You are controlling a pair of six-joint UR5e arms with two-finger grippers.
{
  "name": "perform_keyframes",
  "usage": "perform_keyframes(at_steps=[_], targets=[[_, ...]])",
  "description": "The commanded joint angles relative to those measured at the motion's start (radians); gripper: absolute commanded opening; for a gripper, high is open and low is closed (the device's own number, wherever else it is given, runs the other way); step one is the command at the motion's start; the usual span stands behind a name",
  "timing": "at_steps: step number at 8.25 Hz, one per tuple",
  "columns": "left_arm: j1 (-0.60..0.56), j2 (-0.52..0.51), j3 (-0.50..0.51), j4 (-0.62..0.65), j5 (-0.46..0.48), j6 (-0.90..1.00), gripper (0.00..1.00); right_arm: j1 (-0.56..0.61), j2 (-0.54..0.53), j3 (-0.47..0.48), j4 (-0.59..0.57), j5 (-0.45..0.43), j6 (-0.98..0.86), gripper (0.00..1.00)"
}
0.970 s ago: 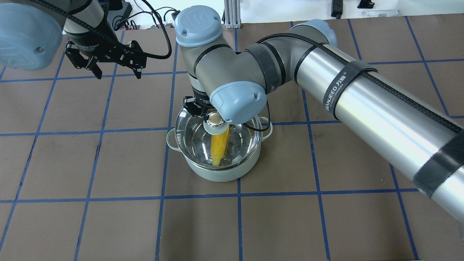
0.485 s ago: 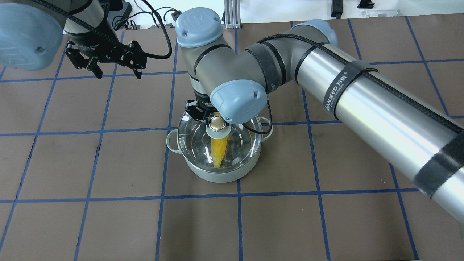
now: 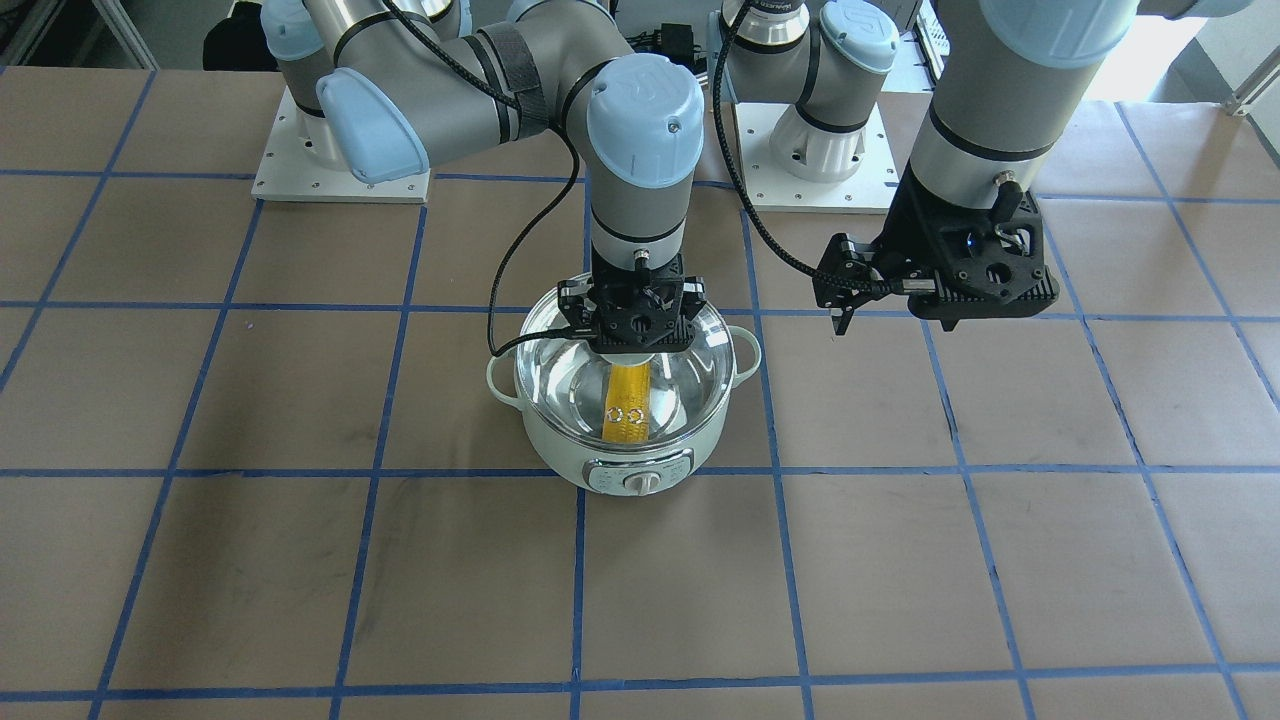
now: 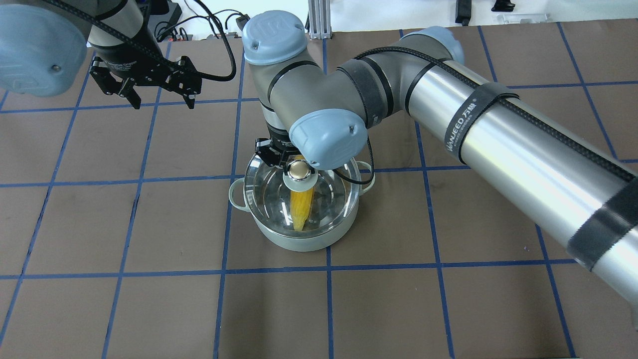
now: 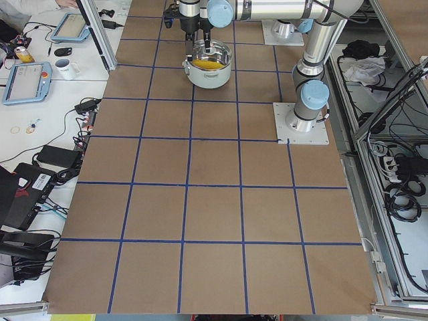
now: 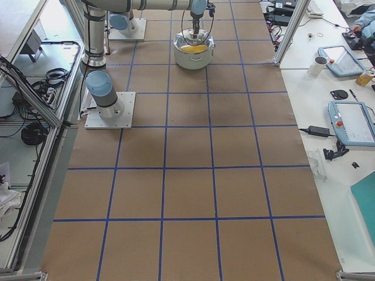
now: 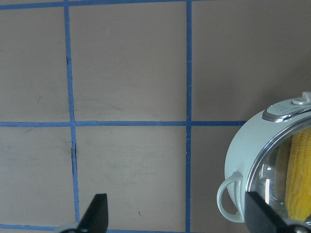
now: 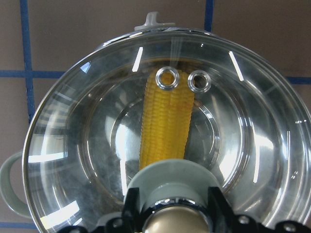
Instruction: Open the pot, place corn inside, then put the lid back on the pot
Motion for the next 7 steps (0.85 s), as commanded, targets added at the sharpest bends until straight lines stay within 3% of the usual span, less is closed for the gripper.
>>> perform_keyframes(at_steps=[1, 2, 3, 5, 7], targets=[[-0.001, -0.001, -0.001, 0.0, 0.0, 0.003, 1.0, -0.001, 0.004, 0.001, -0.006, -0.006, -0.006, 0.61], [-0.001, -0.002, -0.001, 0.0, 0.0, 0.0, 1.0, -0.001, 0.004, 0.001, -0.009, -0.004, -0.006, 0.76], [-0.001, -0.002, -0.001, 0.0, 0.0, 0.0, 1.0, -0.001, 0.004, -0.001, -0.011, -0.001, -0.004, 1.0], [0.001, -0.004, 0.001, 0.002, -0.002, 0.0, 1.0, -0.032, -0.024, -0.007, -0.009, -0.018, -0.059, 1.0], [-0.001, -0.004, 0.001, 0.002, -0.002, 0.0, 1.0, -0.168, -0.117, -0.007, 0.024, -0.019, -0.265, 1.0]])
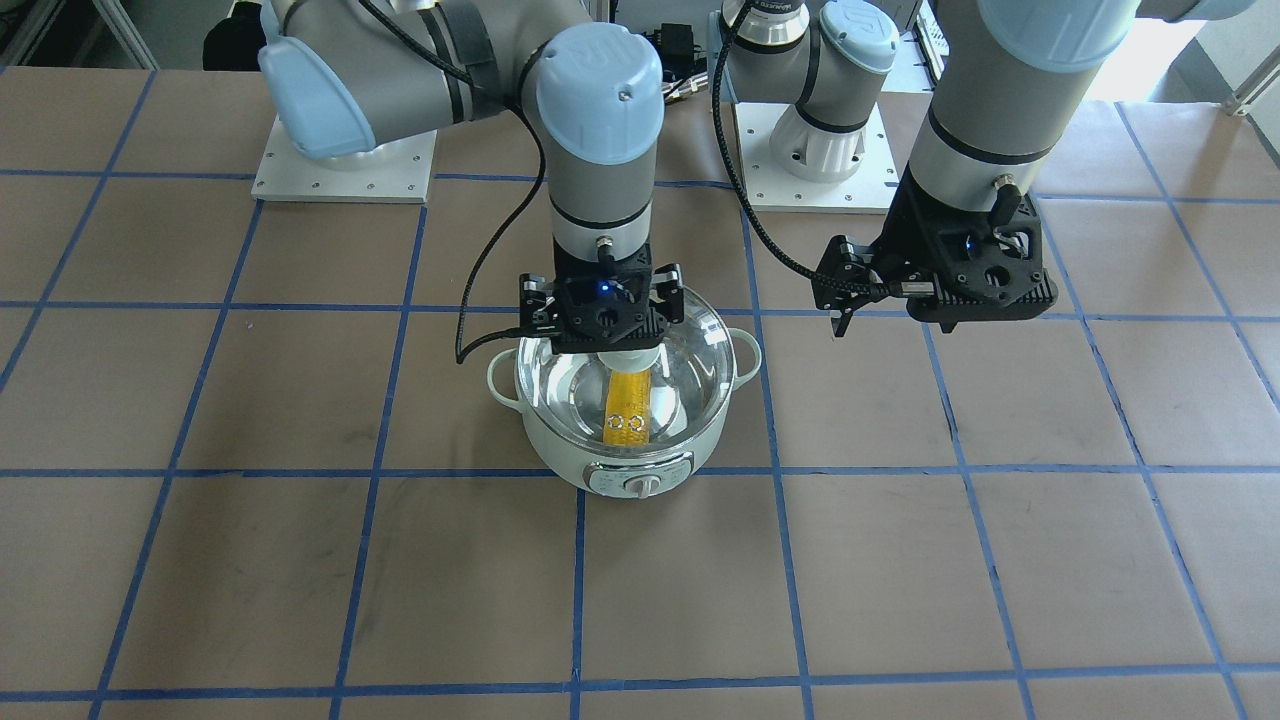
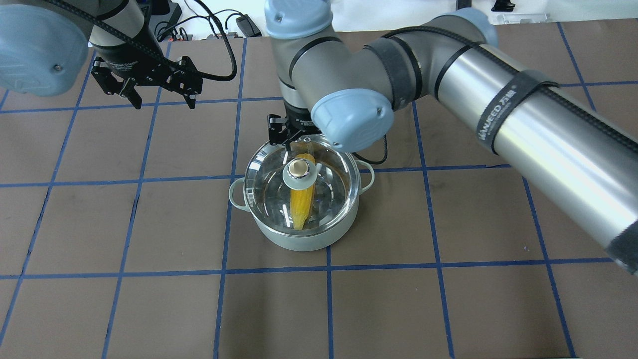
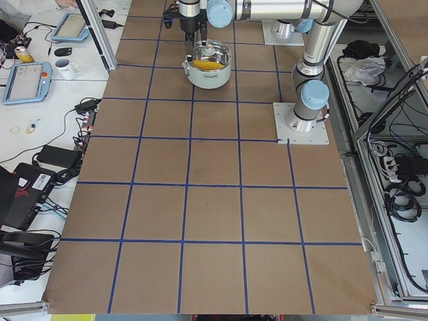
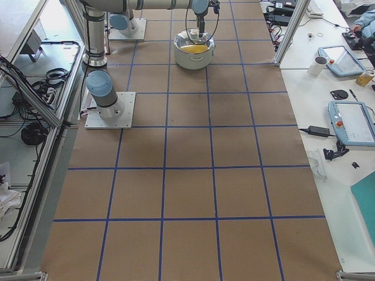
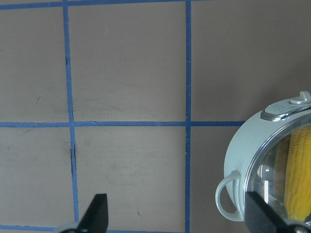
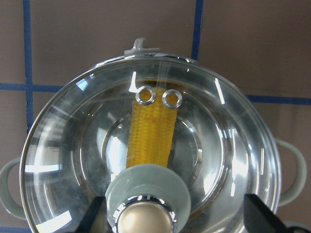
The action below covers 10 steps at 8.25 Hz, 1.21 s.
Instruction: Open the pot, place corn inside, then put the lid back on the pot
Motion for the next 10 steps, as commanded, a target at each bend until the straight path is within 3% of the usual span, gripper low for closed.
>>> perform_keyframes(at_steps=[1, 4, 6, 10], targets=[[0.0, 0.0, 0.0, 0.005, -0.002, 0.0, 1.0, -0.195, -0.134, -0.001, 0.085, -0.006, -0.315, 1.0], [0.0, 0.0, 0.0, 0.028, -0.005, 0.005, 1.0, -0.381, -0.264, -0.001, 0.147, -0.051, -0.597, 1.0], [0.001, 0.001, 0.0, 0.028, -0.107, 0.02, 1.0, -0.382, -0.281, 0.0, 0.149, -0.045, -0.587, 1.0], [0.003, 0.001, 0.0, 0.028, -0.1, 0.018, 1.0, -0.382, -0.279, 0.002, 0.153, -0.055, -0.587, 1.0]])
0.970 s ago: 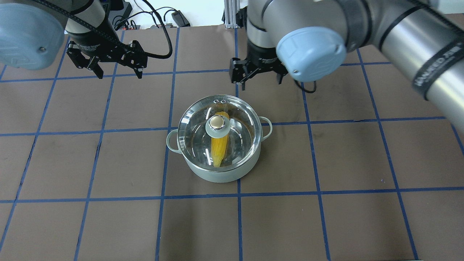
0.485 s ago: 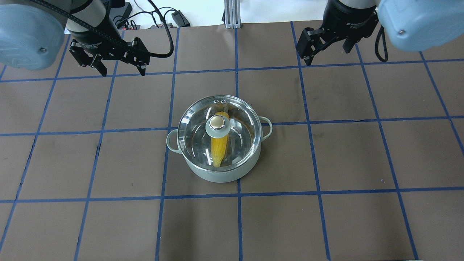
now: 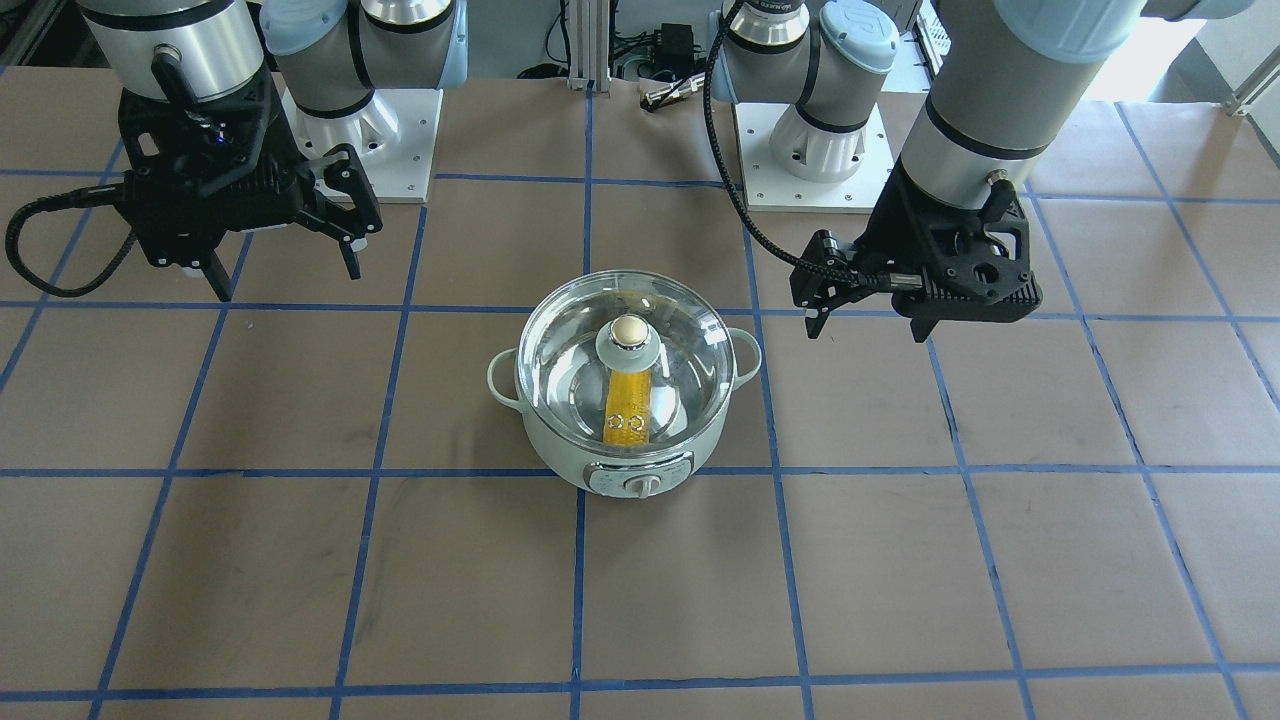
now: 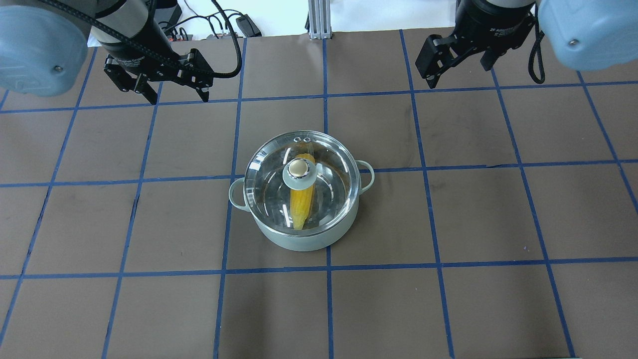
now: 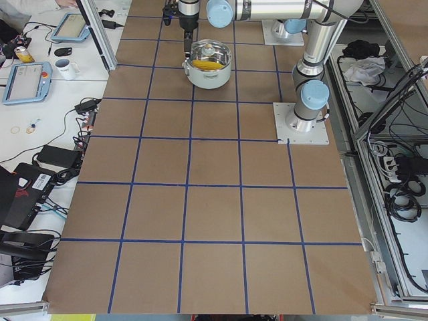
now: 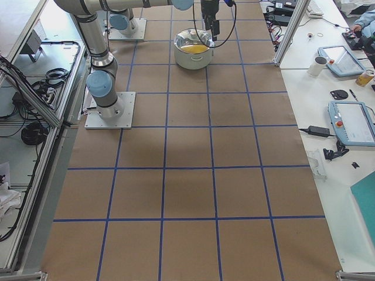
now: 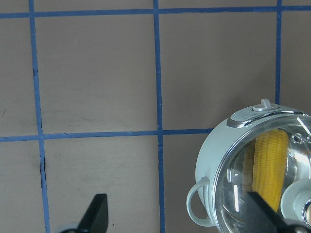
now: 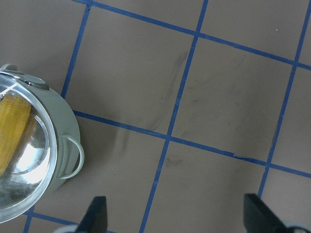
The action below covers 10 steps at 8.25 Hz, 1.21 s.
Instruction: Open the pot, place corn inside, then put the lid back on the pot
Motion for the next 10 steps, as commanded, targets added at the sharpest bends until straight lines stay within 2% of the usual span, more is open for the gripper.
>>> perform_keyframes(at_steps=[1, 10], targets=[[0.0, 0.002, 0.0, -0.001, 0.001, 0.002, 1.0, -0.002, -0.002, 0.0, 0.002, -0.008, 0.0, 1.0], [0.0, 0.005, 0.0, -0.001, -0.008, -0.007, 1.0, -0.01, -0.01, 0.0, 0.028, 0.001, 0.001, 1.0]])
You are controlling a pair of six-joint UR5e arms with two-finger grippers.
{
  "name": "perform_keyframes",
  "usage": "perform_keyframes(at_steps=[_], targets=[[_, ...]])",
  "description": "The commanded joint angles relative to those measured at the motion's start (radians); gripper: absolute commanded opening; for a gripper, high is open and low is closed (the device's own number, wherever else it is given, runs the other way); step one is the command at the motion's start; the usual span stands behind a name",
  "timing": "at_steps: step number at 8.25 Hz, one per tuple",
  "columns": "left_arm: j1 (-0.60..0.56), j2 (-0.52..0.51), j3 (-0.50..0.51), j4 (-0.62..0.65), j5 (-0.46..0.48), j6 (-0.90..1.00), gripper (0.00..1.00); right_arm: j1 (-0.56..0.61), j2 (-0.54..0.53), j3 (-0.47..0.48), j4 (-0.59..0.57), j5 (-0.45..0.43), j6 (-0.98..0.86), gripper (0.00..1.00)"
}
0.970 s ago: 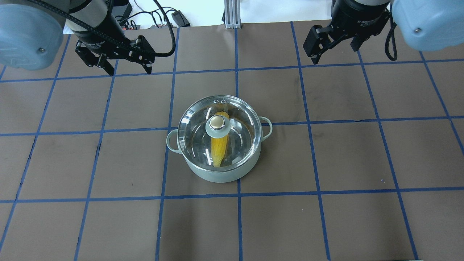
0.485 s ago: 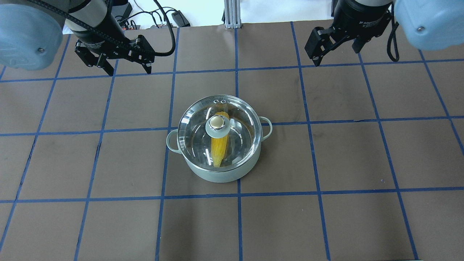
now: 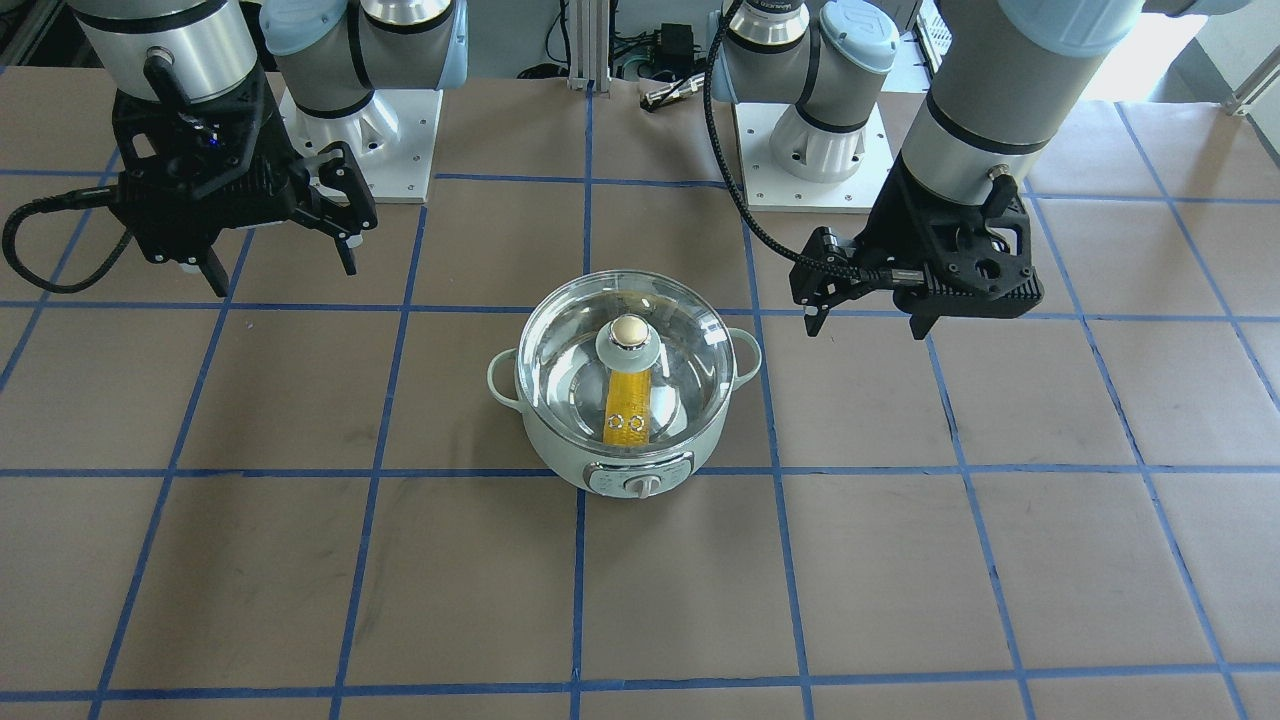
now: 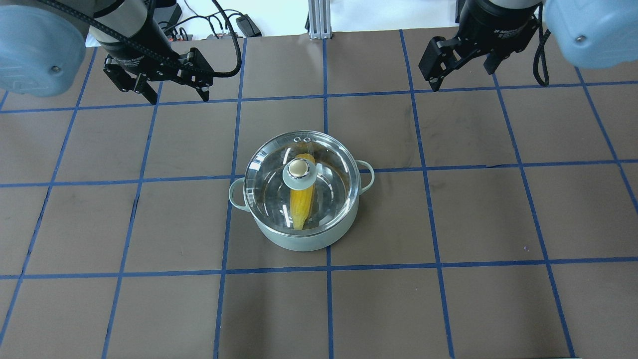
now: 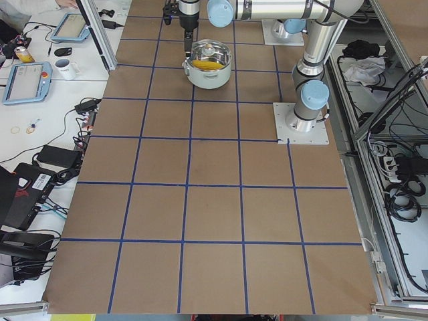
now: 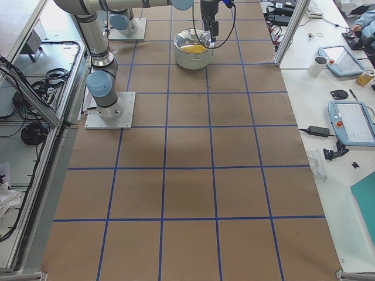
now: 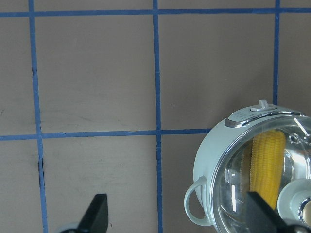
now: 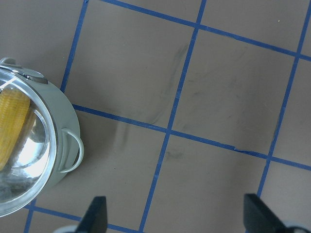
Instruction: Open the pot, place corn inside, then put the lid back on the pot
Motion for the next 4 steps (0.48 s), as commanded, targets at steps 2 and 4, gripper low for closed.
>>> perform_keyframes(at_steps=[2, 4], targets=[[0.0, 0.0, 0.0, 0.0, -0.001, 0.002, 1.0, -0.001, -0.004, 0.001, -0.007, 0.006, 0.008, 1.0], [0.0, 0.0, 0.001, 0.0, 0.01, 0.005, 1.0, -0.001, -0.004, 0.001, -0.007, 0.004, 0.019, 1.0]])
